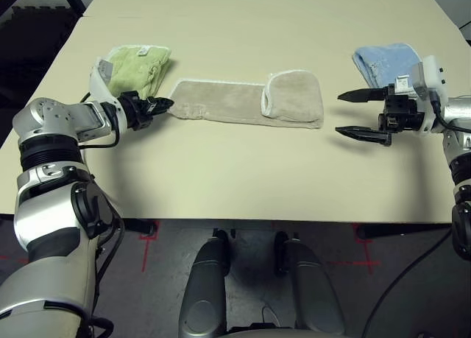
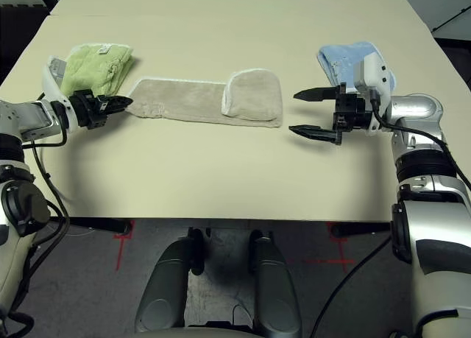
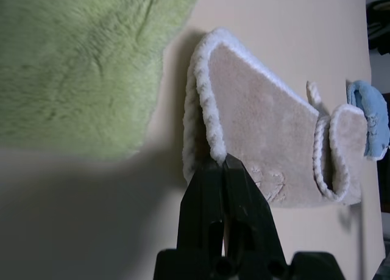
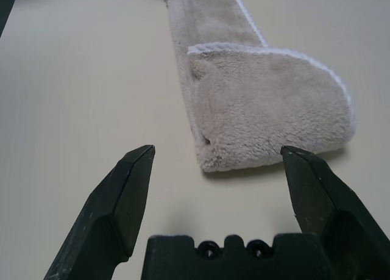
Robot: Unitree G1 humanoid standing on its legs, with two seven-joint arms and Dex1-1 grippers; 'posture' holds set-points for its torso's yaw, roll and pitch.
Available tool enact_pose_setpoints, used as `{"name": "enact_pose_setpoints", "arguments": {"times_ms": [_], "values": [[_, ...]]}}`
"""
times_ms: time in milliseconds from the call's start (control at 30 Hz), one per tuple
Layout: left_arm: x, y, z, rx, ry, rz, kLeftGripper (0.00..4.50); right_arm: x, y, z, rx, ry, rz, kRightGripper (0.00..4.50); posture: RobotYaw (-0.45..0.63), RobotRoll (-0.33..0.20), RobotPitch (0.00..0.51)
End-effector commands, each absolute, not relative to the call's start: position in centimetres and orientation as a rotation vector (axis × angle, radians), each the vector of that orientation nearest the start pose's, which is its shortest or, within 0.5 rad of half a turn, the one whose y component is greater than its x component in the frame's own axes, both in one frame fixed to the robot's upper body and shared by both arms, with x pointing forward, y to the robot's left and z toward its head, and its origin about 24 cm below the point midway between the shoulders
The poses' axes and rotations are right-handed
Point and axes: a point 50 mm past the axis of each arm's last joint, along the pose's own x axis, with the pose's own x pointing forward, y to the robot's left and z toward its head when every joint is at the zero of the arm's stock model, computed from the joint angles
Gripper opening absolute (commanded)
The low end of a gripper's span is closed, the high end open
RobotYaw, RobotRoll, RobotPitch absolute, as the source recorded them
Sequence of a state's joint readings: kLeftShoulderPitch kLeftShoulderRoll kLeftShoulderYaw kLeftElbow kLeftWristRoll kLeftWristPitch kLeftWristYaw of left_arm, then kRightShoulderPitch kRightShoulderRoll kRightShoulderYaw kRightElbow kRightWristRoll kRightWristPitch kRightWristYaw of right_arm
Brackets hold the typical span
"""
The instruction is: Fold the towel and set it aside.
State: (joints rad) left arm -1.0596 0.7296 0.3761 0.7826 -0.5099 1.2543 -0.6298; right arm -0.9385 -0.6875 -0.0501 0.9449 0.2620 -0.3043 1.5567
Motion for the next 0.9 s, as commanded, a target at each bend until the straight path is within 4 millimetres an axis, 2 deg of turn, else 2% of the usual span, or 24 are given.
{"name": "enact_pose_setpoints", "arguments": {"times_ms": [33, 200, 300, 433, 700, 800, 900], "values": [[33.7, 29.7, 21.6, -0.572, 0.539, -0.403, 0.03, 34.6, -25.5, 20.3, -0.505, -0.109, 1.208, 4.5, 0.04, 0.0, 0.281], [33.3, 29.7, 22.0, -0.57, 0.54, -0.434, 0.03, 34.8, -25.4, 20.3, -0.503, -0.11, 1.203, 4.5, 0.05, 0.0, 0.281], [33.4, 28.7, 22.4, -0.57, 0.528, -0.49, 0.03, 34.9, -25.2, 20.4, -0.504, -0.112, 1.203, 4.5, 0.05, 0.0, 0.28], [33.7, 26.9, 24.2, -0.55, 0.47, -0.59, 0.03, 35.0, -25.1, 20.6, -0.507, -0.115, 1.204, 4.5, 0.05, 0.0, 0.277], [34.0, 20.8, 29.7, -0.519, 0.326, -0.859, 0.03, 35.0, -25.5, 20.7, -0.512, -0.112, 1.188, 4.5, 0.04, 0.0, 0.273], [33.8, 18.3, 31.0, -0.507, 0.317, -0.969, 0.03, 35.0, -25.6, 20.8, -0.512, -0.111, 1.181, 4.5, 0.04, 0.0, 0.271], [33.5, 16.1, 31.4, -0.484, 0.333, -1.061, 0.03, 35.0, -25.7, 20.8, -0.513, -0.107, 1.169, 4.5, 0.04, 0.0, 0.27]]}}
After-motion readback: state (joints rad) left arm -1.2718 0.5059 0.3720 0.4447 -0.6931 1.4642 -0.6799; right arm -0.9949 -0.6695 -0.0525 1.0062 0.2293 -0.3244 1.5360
